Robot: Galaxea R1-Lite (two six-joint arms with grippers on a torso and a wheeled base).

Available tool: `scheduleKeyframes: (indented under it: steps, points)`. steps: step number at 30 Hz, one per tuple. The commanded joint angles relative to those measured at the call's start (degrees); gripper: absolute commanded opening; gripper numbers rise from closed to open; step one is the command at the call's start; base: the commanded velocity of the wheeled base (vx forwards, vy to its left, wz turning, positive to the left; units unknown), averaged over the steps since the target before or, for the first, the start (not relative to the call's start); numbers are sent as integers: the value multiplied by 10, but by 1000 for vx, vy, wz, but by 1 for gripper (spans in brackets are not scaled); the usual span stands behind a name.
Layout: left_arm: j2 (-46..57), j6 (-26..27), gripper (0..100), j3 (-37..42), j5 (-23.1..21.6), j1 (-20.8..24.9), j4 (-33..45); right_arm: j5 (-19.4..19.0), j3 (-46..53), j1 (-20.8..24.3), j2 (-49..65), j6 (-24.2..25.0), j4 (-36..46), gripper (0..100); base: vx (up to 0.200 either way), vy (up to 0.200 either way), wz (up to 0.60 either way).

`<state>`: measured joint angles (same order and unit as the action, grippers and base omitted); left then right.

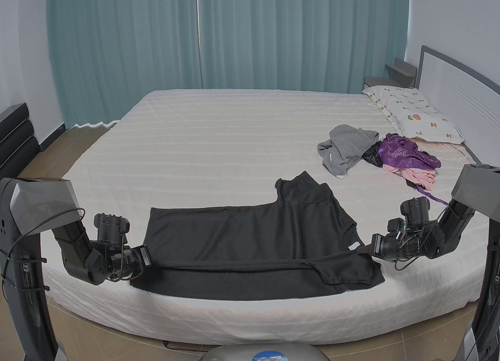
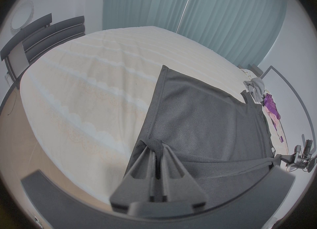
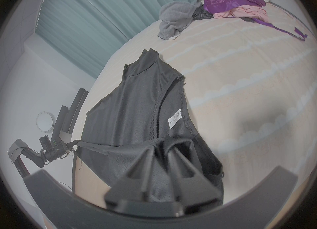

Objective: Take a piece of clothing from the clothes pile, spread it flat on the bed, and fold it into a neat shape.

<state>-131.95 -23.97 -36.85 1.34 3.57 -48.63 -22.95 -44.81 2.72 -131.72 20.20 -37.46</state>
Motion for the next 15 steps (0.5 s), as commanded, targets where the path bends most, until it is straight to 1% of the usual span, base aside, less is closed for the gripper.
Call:
scheduleKeyframes:
  steps: [1, 7, 10, 13, 15]
  points:
    - [-9, -2, 100, -4, 1, 0, -2, -2, -1, 2, -9, 5, -1, 100, 0, 0, 0]
    - [-2, -29, 100, 1, 1, -2, -3, -9, 24, 1, 43, 34, -2, 100, 0, 0, 0]
    - [8, -35, 100, 5, 1, -6, -4, -16, 41, 0, 62, 34, -4, 100, 0, 0, 0]
    - [55, -61, 100, 23, -3, -14, -4, -25, 89, -4, 100, 35, -21, 100, 0, 0, 0]
    - [77, -63, 100, 32, -7, -17, -4, -26, 110, -6, 113, 40, -31, 100, 0, 0, 0]
